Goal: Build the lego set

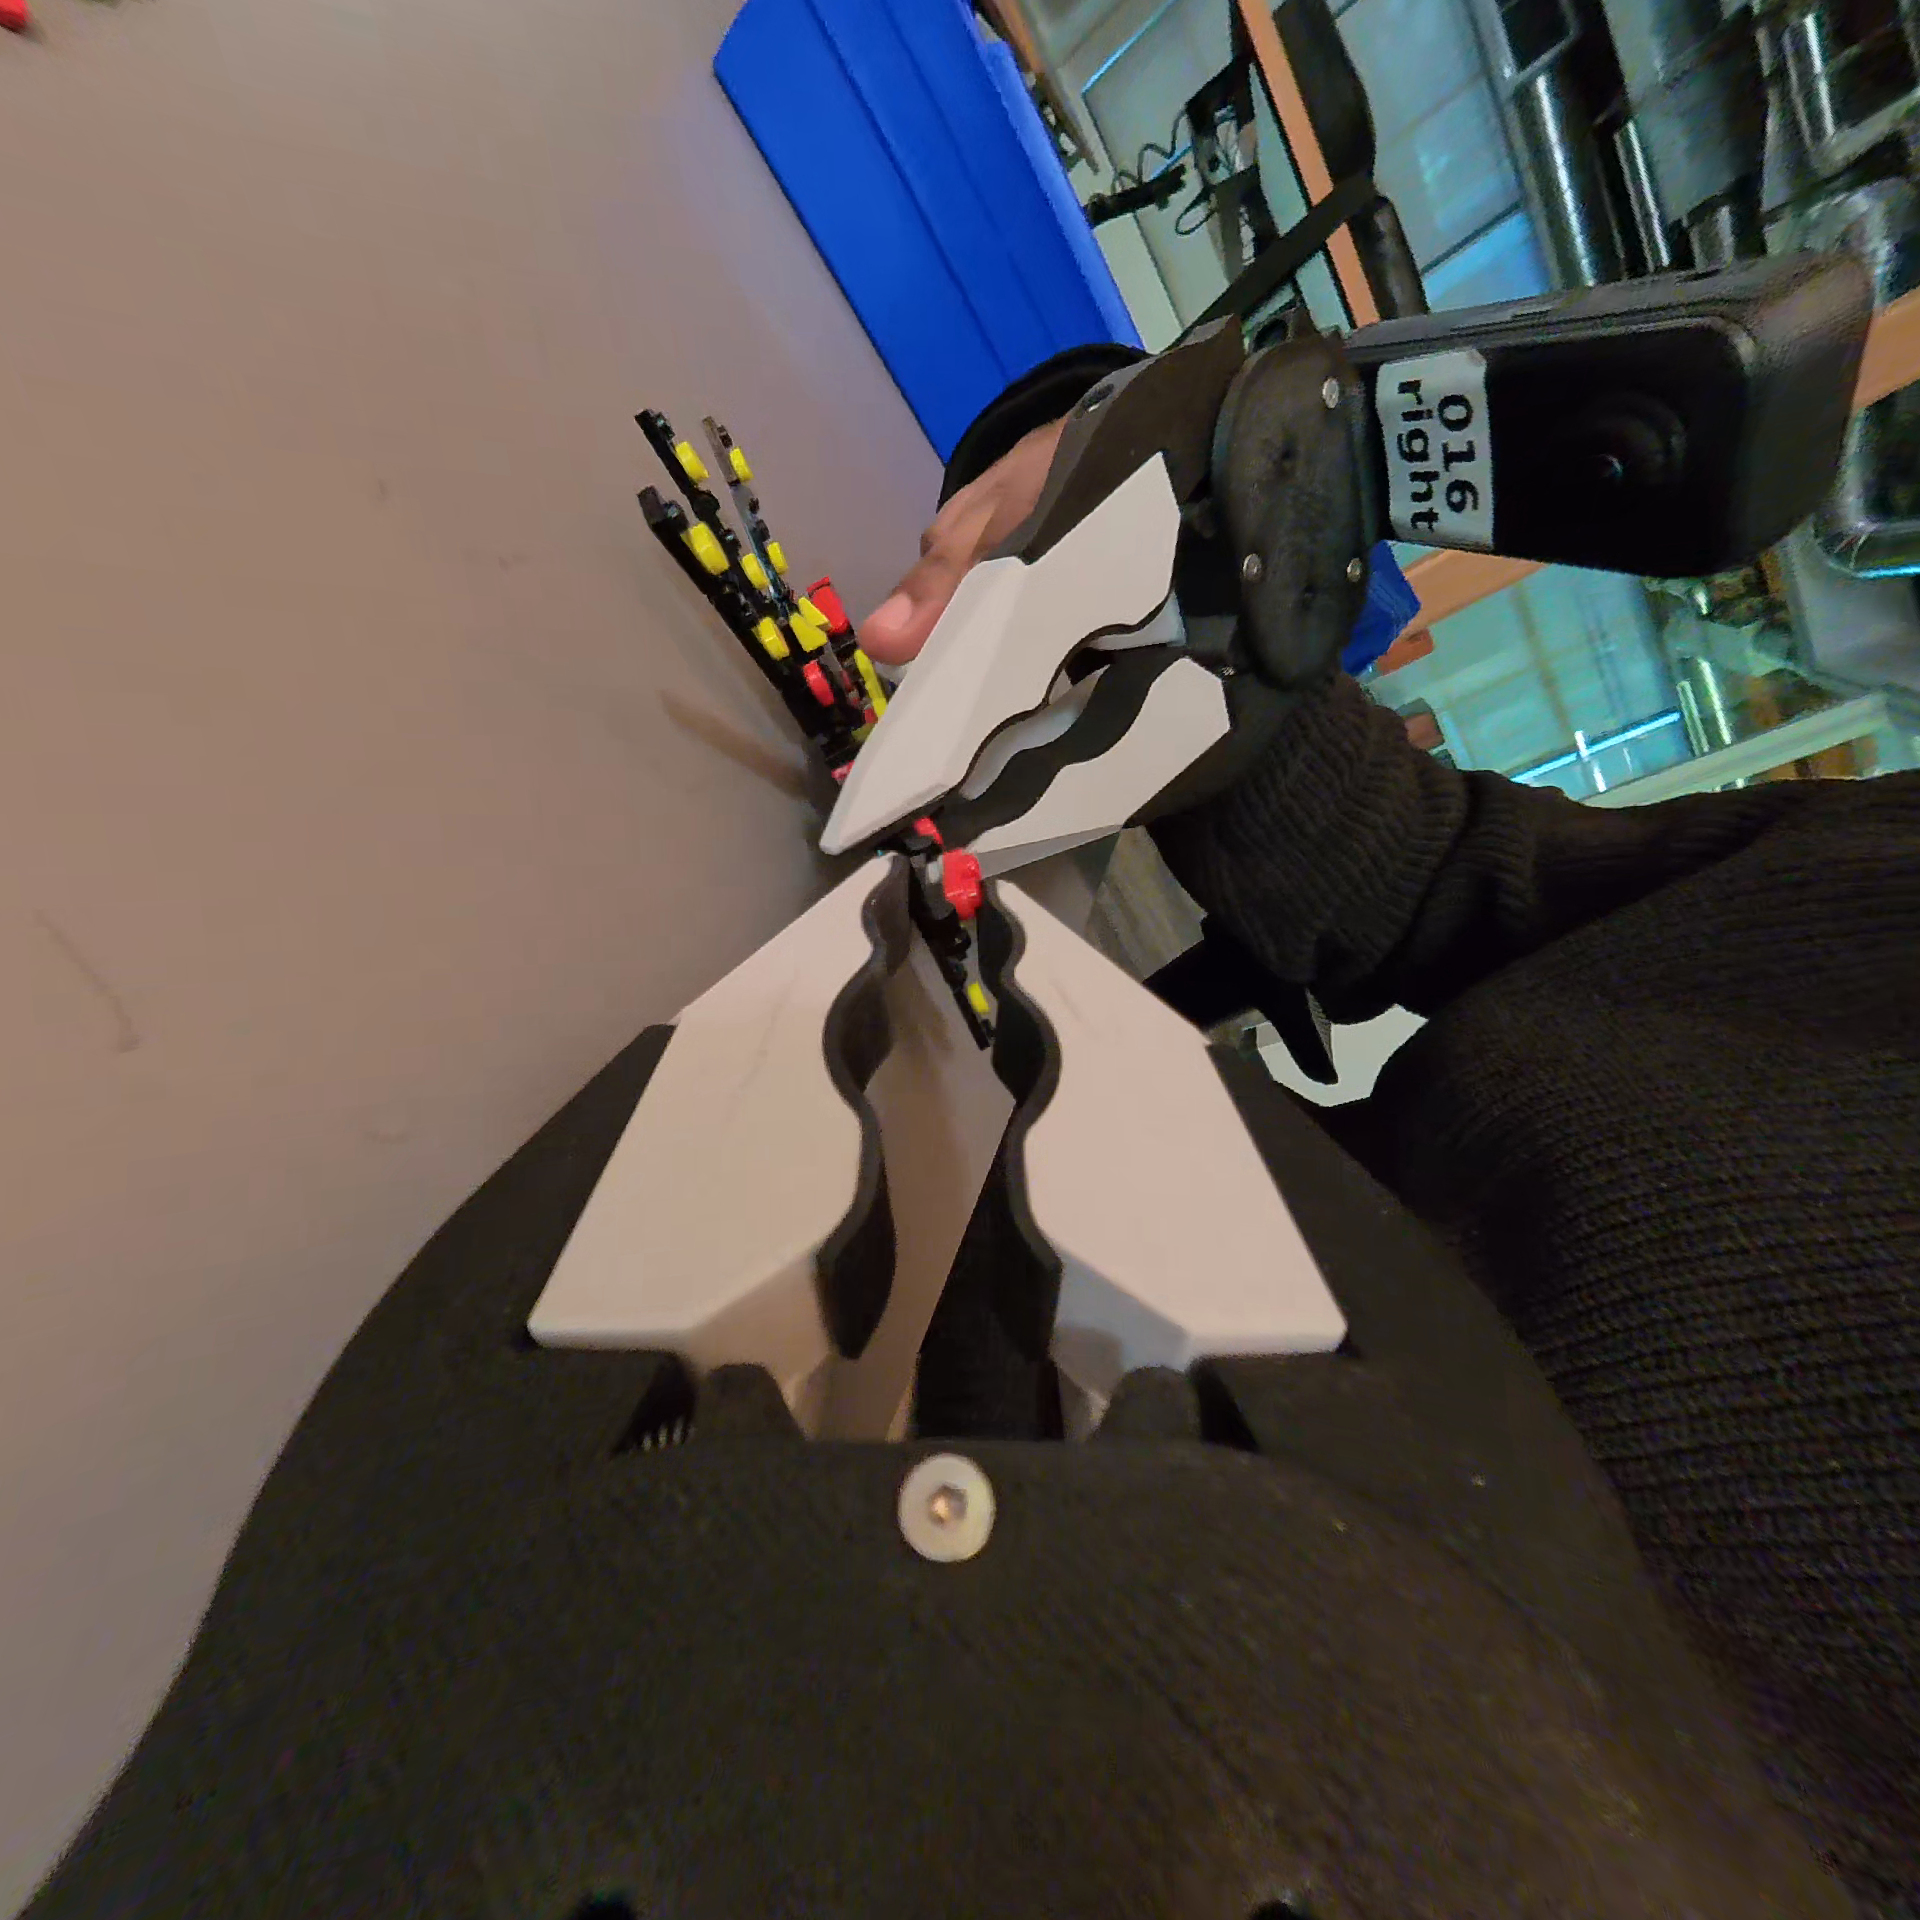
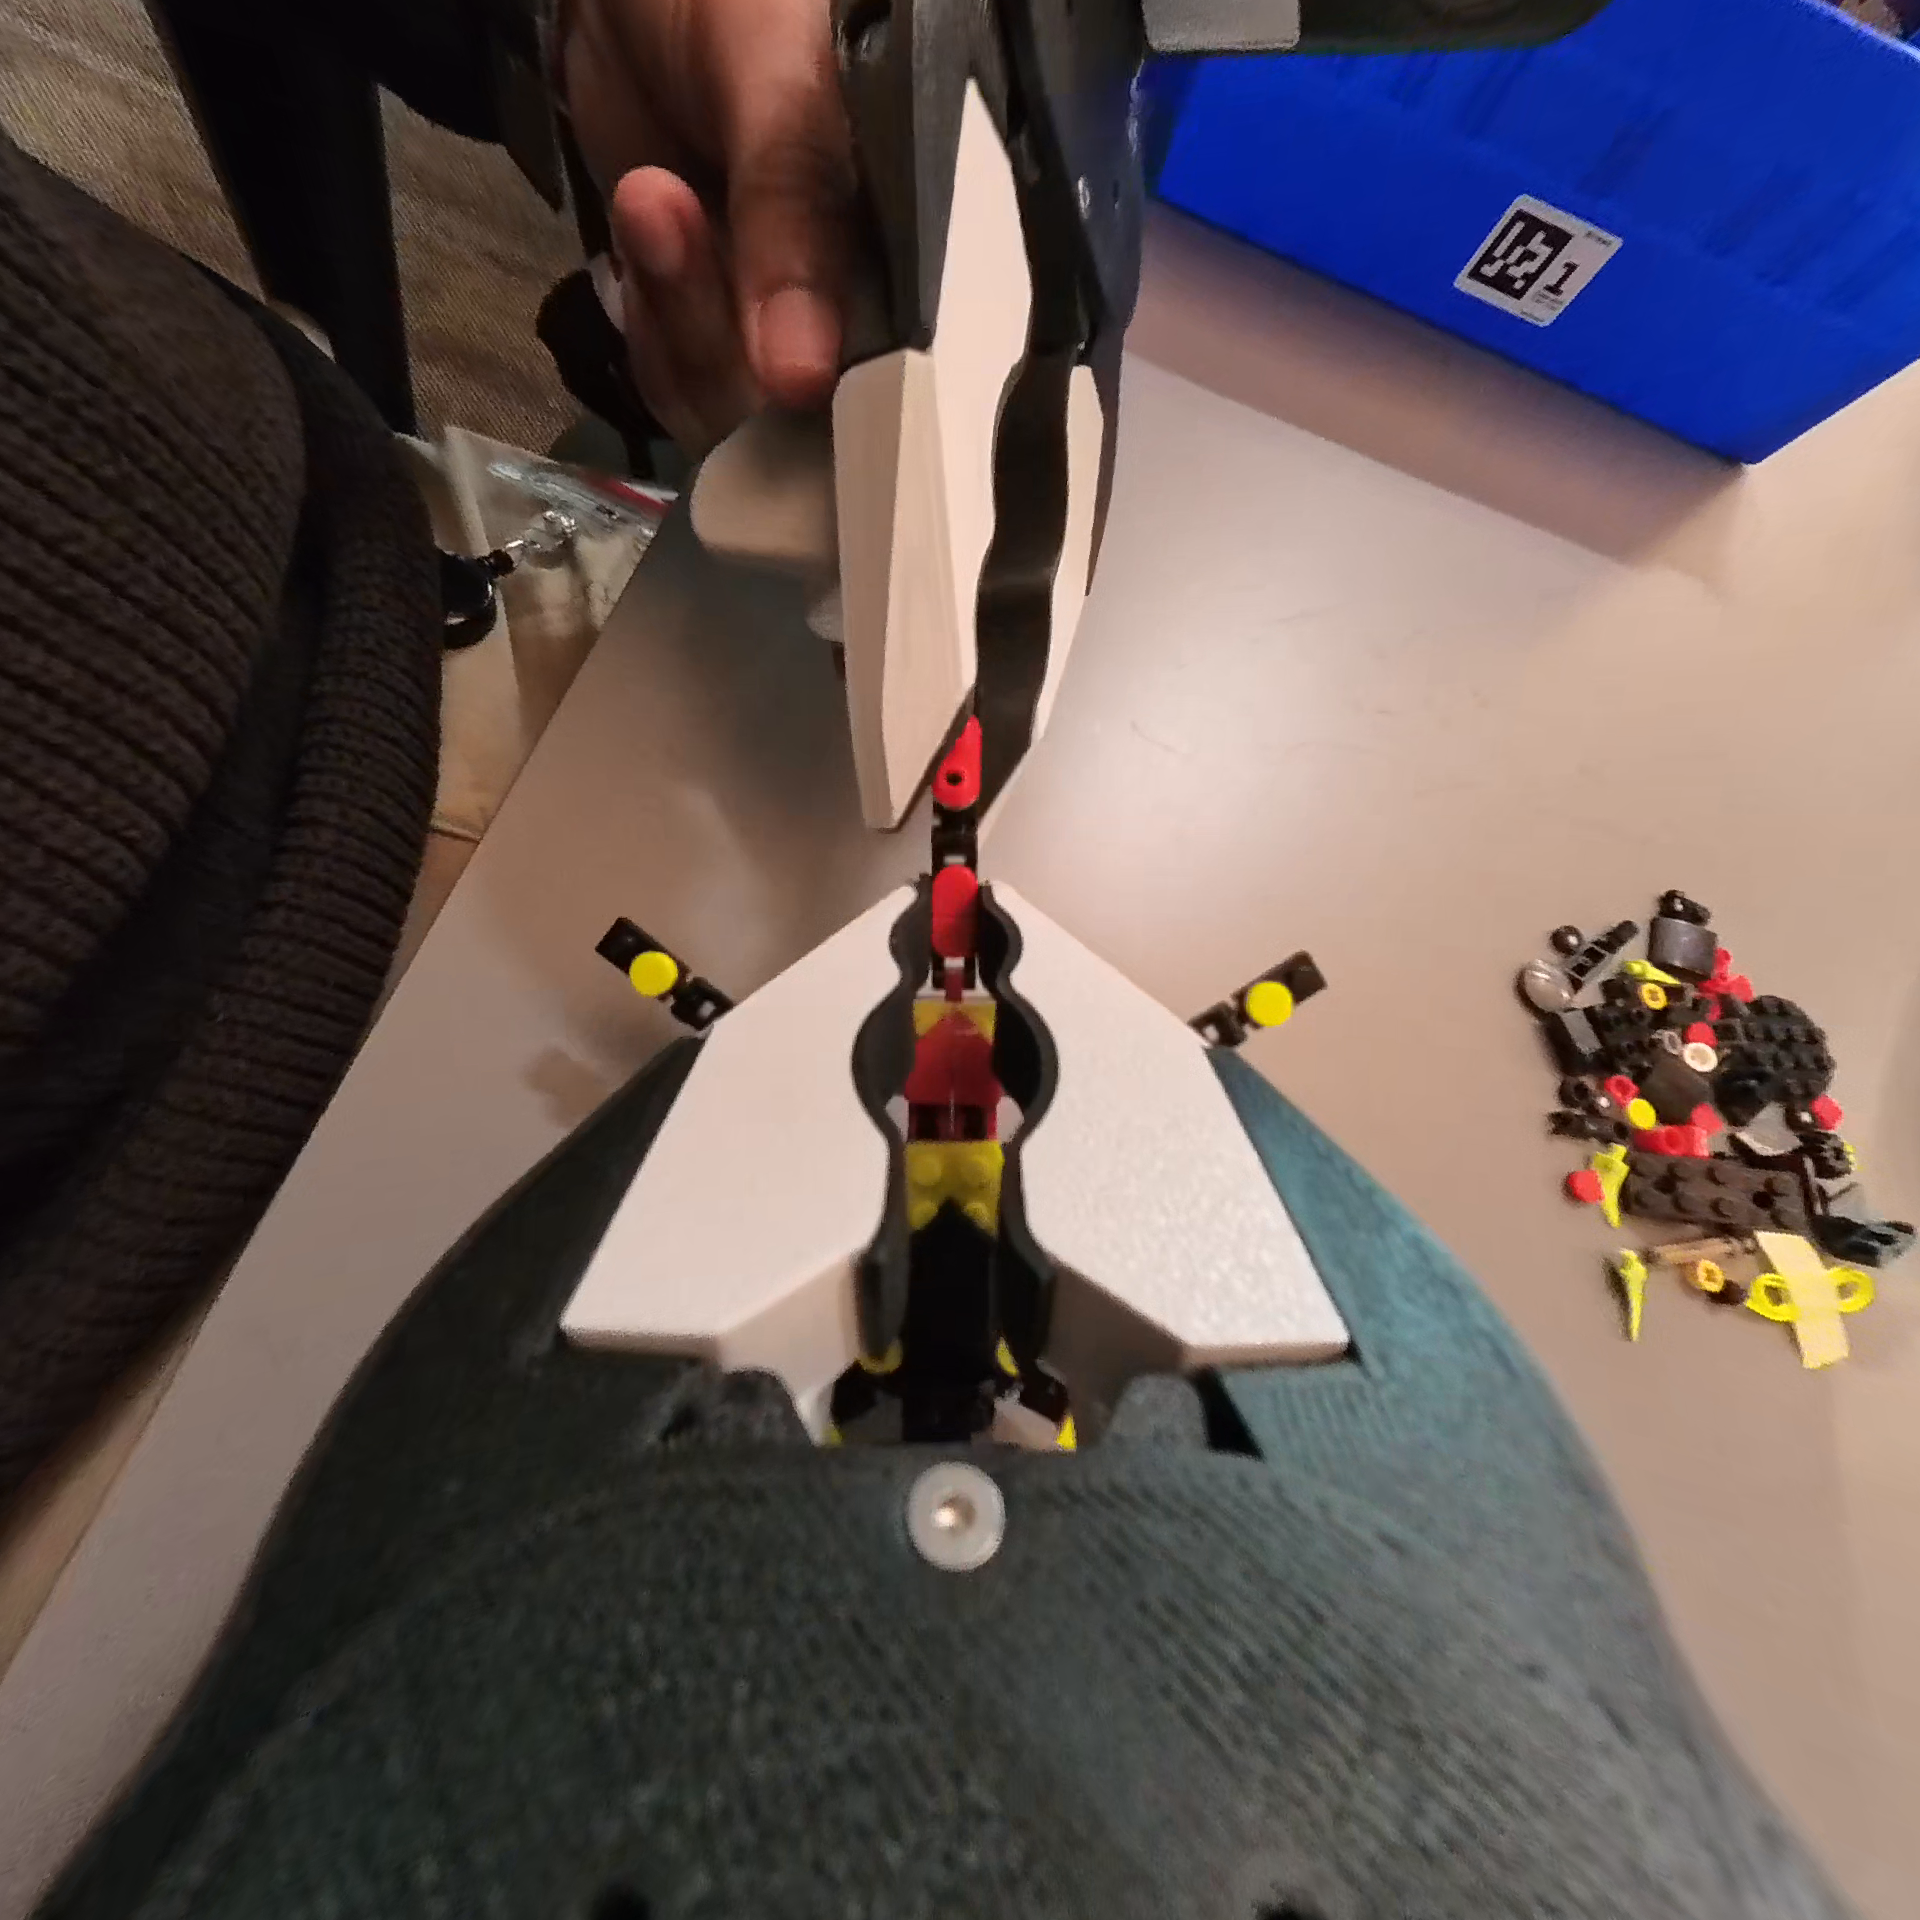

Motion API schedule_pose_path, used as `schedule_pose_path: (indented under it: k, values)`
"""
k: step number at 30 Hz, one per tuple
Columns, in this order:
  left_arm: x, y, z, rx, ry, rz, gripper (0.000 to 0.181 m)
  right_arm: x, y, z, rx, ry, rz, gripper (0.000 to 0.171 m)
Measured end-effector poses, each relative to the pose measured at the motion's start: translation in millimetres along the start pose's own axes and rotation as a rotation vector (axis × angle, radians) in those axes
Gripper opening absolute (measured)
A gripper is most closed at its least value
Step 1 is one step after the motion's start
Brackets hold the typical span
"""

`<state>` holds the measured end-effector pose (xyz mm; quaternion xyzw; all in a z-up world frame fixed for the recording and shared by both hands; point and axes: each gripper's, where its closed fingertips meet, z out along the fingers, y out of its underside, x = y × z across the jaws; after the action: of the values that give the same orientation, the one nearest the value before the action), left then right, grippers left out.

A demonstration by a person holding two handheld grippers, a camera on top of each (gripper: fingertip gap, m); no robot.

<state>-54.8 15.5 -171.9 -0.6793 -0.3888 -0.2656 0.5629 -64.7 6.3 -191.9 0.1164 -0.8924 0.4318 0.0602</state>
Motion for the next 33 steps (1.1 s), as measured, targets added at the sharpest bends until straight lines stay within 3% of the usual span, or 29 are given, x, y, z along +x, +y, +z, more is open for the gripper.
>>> schedule_pose_path:
  k: [9,13,33]
  values:
    - [-3.5,-0.9,-1.0,0.007,-0.029,0.009,0.011,0.4,-1.1,7.0,-0.032,0.052,-0.039,0.020]
    - [-5.4,0.9,-0.5,-0.003,-0.044,0.015,0.011,3.1,-1.9,11.9,-0.055,0.096,-0.068,0.008]
    - [-13.4,11.1,0.6,-0.084,-0.151,0.098,0.012,-3.5,8.5,19.7,-0.067,-0.004,0.008,0.008]
